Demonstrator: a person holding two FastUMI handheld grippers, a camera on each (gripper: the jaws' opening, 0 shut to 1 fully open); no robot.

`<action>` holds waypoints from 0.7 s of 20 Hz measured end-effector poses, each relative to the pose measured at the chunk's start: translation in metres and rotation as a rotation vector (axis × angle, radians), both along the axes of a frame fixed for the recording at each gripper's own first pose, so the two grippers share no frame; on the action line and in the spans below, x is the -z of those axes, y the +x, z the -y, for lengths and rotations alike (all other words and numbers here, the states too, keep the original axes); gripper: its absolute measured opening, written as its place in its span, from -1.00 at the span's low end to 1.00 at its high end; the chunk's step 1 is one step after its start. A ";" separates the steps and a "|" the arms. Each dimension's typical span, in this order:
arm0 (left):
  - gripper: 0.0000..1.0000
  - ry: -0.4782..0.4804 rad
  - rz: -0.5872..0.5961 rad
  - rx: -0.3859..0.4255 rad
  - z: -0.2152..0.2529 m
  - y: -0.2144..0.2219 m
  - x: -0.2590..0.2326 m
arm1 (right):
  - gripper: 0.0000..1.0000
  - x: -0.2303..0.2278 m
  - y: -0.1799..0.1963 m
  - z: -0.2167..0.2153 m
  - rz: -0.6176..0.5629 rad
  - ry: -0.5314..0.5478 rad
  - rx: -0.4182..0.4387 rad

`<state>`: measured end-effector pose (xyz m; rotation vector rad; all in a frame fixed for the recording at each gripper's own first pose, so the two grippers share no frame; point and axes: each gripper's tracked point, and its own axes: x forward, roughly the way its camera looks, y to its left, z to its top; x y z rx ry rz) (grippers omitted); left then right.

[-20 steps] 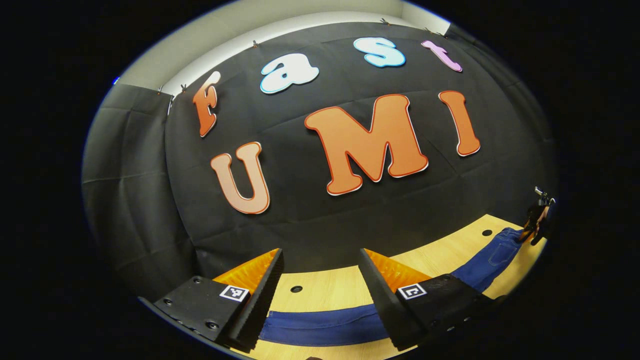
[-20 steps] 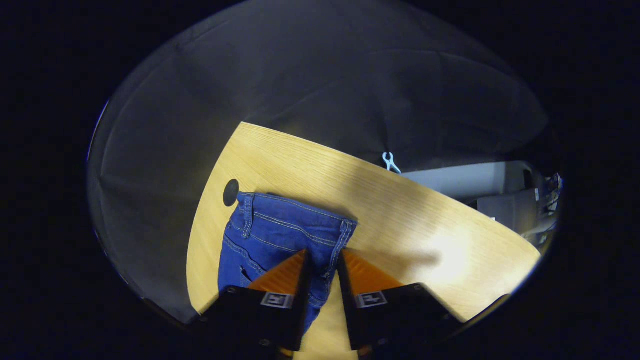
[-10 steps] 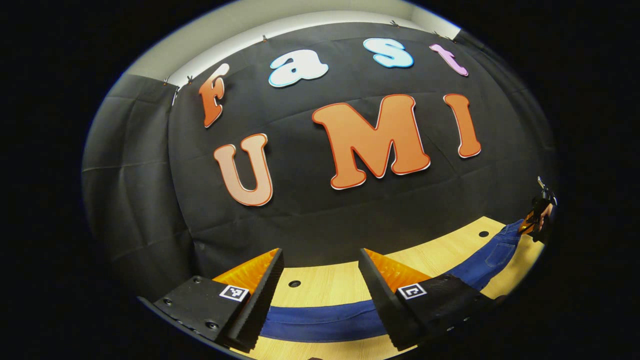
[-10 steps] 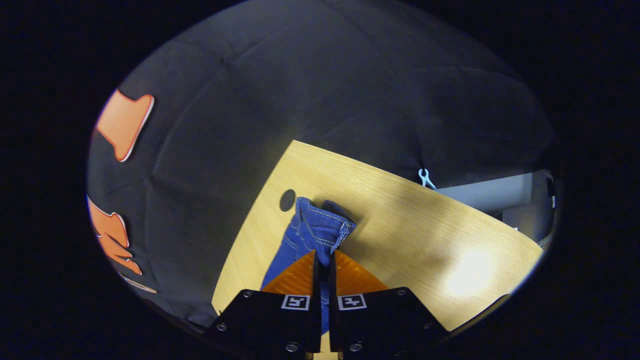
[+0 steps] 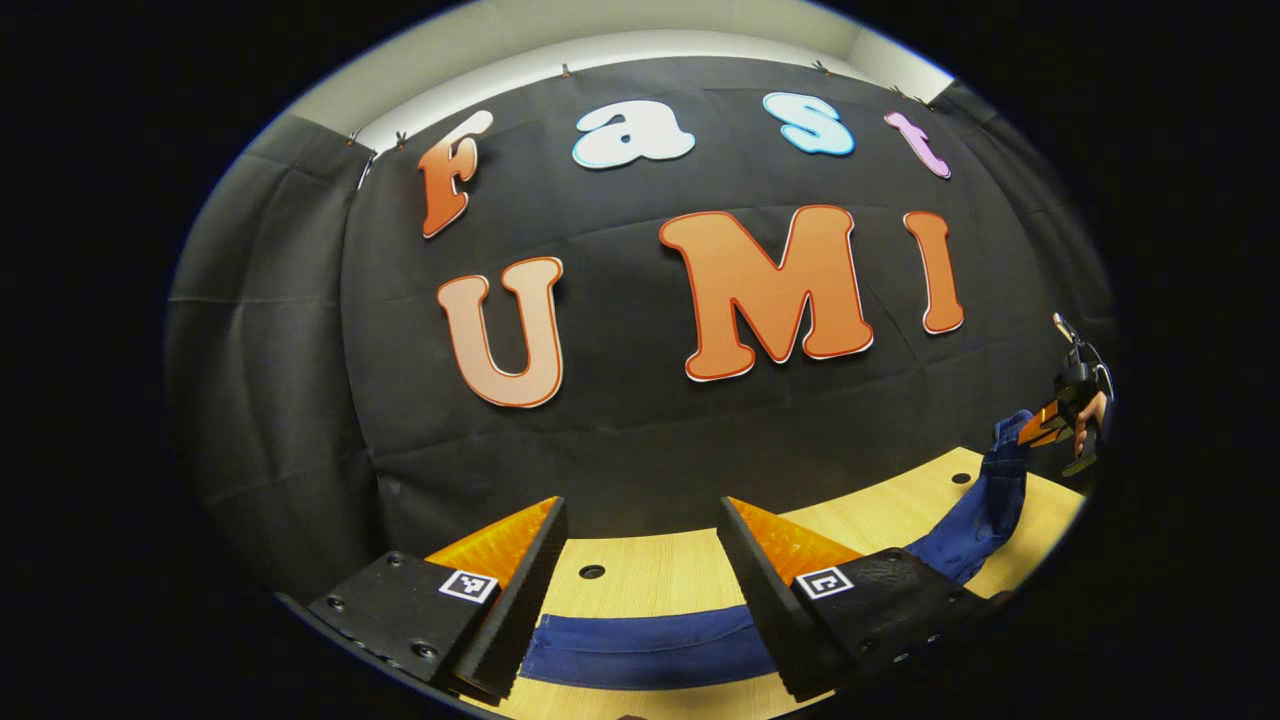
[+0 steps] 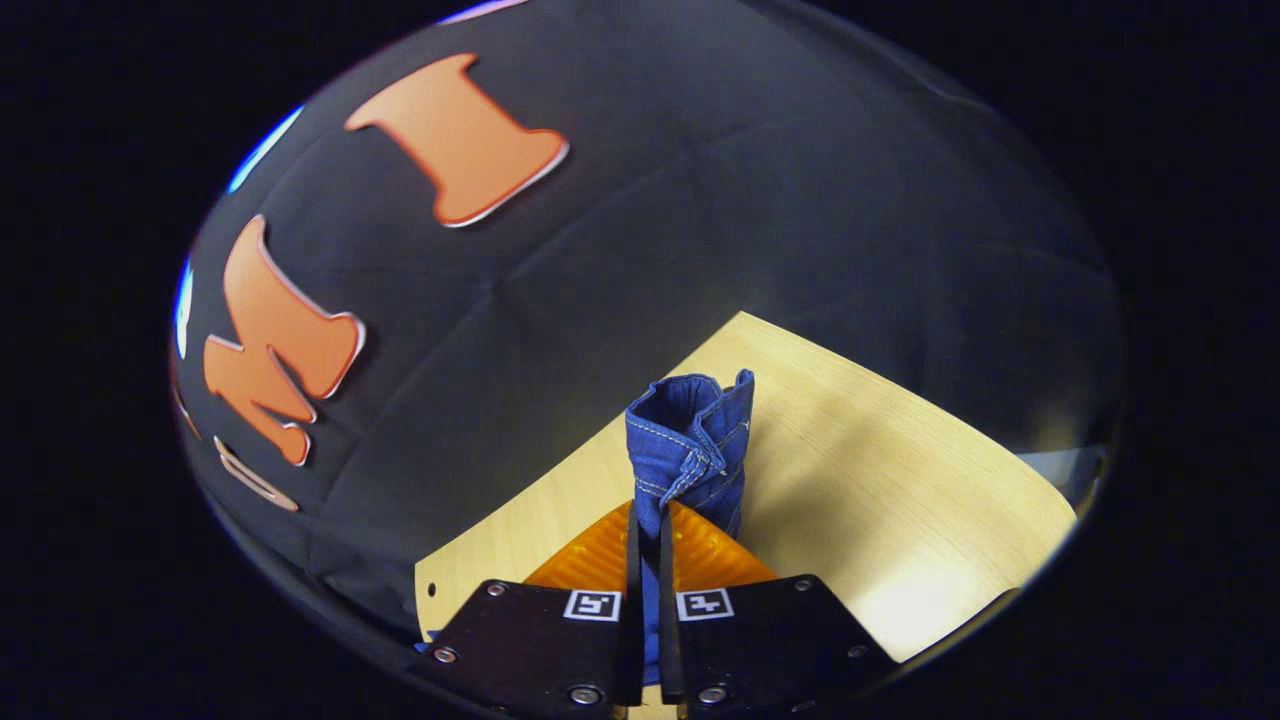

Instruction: Grasp the waist and the cuffs of the jeans and fold them to make the two legs overlap; first hold the waist and fold one-third of the jeans toward the cuffs, then hold the cuffs and fold the remaining one-third in the same direction to finish folding.

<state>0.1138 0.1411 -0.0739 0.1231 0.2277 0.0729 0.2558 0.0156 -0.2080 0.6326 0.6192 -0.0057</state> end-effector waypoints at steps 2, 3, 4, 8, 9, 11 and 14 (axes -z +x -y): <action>0.84 -0.019 -0.007 -0.001 -0.016 -0.002 0.007 | -0.87 -0.020 -0.011 -0.035 0.039 -0.034 -0.063; 0.84 -0.028 -0.008 -0.007 -0.026 -0.003 0.009 | -0.87 -0.031 -0.017 -0.053 0.053 -0.049 -0.091; 0.84 -0.038 -0.014 -0.005 -0.033 -0.003 0.013 | -0.87 -0.036 -0.026 -0.072 0.056 -0.066 -0.133; 0.93 -0.059 -0.028 -0.028 -0.072 -0.009 0.028 | -0.88 -0.046 -0.047 -0.156 0.083 -0.126 -0.264; 0.85 -0.065 -0.037 -0.033 -0.082 -0.011 0.033 | -0.88 -0.043 -0.047 -0.180 0.072 -0.127 -0.287; 0.85 -0.063 -0.061 -0.055 -0.104 -0.017 0.044 | -0.87 -0.027 -0.055 -0.221 0.051 -0.116 -0.330; 0.85 -0.094 -0.121 -0.104 -0.141 -0.028 0.069 | -0.88 0.009 -0.065 -0.265 0.004 -0.137 -0.397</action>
